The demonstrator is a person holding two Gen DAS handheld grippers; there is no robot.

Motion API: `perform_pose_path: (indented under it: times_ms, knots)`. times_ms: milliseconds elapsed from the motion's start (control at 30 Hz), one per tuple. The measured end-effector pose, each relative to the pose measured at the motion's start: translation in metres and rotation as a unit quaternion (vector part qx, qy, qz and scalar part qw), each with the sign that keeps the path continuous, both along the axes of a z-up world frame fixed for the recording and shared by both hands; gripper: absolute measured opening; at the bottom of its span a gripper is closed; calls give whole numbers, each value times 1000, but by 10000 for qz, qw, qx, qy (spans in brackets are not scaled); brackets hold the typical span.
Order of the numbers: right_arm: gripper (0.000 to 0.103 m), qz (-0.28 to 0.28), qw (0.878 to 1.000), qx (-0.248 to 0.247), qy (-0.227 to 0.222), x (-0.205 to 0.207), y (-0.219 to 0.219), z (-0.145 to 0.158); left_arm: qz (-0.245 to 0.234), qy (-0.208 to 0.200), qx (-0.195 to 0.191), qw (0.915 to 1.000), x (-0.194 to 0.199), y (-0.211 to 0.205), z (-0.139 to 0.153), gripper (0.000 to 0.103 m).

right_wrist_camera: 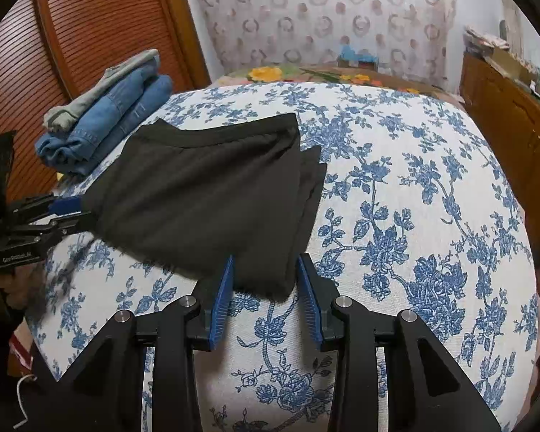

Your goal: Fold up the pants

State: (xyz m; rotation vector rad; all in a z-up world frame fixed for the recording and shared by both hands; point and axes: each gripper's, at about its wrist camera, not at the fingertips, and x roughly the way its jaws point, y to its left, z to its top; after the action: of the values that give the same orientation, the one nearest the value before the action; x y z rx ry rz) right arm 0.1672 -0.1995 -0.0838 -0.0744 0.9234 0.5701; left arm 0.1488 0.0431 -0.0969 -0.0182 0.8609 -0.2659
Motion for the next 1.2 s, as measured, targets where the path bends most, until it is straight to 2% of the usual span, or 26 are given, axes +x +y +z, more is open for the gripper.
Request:
perform_pose_path:
  times_ms: [67,100,133,167,233,333,400,533,667,833,967,1100,1200]
  knots:
    - [35,13,10000,-31,-42,-1,2,0,-65,-3,-40,10000,-1,-1,1,30]
    - [34,22,10000,-40,-61,0,2,0,-90,-15,-43,9999,-2,-2,1,23]
    - [29,35,10000,-15,-54,0,2,-1,-110,-33,-46,9999,-2,-3,1,15]
    - [27,50,10000,16,-42,1,2,-1,-97,-61,-82,9999,-3,-1,3,13]
    - [9,127,9999,63,-63,-1,2,0,-14,-162,-141,9998,-5,3,8,8]
    - [5,15,9997,36,-224,-6,-2,4,76,-328,-206,9992,-16,11,17,6]
    - [4,11,9996,192,-188,-11,-8,8,56,-369,-218,9991,-22,12,20,6]
    - [4,46,9991,100,-418,-30,-7,18,36,-454,-192,9988,-39,11,25,6]
    - [4,84,9988,148,-456,-50,-11,25,-52,-399,-190,9990,-63,7,24,6]
    - [4,145,9992,140,-354,-79,-16,29,-167,-330,-162,9992,-93,-4,27,8]
    - [4,135,9993,184,-299,-96,-21,30,-220,-310,55,9993,-105,-14,26,13]
    - [6,72,9997,128,-206,-103,-21,23,-172,-262,36,9995,-103,-13,23,30]
    - [7,54,9998,75,-201,-105,-22,20,-105,-271,-19,9996,-101,-9,23,38]
